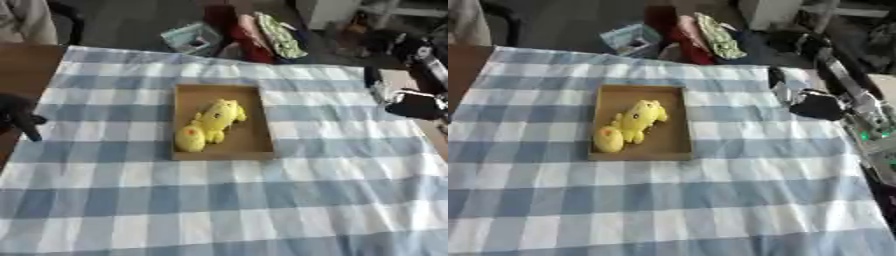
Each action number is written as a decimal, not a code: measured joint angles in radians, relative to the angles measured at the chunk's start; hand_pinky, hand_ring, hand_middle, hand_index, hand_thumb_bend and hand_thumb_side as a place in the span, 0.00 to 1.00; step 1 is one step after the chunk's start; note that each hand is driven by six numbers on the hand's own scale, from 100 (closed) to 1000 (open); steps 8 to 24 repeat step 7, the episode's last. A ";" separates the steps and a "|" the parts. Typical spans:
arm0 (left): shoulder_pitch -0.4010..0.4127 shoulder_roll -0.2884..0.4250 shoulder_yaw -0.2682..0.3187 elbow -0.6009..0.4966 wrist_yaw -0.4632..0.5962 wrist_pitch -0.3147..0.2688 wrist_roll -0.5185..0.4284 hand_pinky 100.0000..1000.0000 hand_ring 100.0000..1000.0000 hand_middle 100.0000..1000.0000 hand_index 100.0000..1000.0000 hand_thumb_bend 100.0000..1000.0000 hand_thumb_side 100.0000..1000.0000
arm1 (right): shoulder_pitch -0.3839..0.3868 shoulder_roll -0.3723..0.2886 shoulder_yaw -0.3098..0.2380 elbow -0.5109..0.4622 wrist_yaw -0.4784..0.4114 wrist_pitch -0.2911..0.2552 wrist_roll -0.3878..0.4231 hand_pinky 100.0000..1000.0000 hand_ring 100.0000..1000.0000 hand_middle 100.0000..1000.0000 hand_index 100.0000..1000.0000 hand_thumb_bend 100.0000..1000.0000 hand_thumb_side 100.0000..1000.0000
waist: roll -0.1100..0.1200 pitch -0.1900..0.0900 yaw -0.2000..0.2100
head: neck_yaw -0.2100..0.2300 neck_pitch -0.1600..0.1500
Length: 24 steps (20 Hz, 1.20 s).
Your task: Pick up objects on the table and place them in the box.
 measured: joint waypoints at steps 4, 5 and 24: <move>0.018 -0.014 0.010 0.001 0.015 -0.003 0.043 0.75 0.44 0.43 0.69 0.00 0.88 | 0.059 0.031 -0.042 -0.055 -0.066 0.041 -0.015 0.82 0.81 0.70 0.87 0.00 0.48 | 0.008 0.001 -0.005 | 0.002 0.001; 0.021 -0.016 0.013 0.002 0.017 -0.001 0.056 0.75 0.44 0.43 0.69 0.00 0.88 | 0.071 0.041 -0.050 -0.065 -0.077 0.049 -0.018 0.82 0.81 0.69 0.87 0.00 0.49 | 0.008 0.001 -0.006 | 0.003 0.001; 0.029 -0.024 0.015 0.004 0.019 0.004 0.084 0.75 0.44 0.43 0.69 0.00 0.88 | 0.095 0.058 -0.063 -0.082 -0.093 0.063 -0.024 0.82 0.81 0.69 0.87 0.00 0.49 | 0.008 0.002 -0.007 | 0.004 0.001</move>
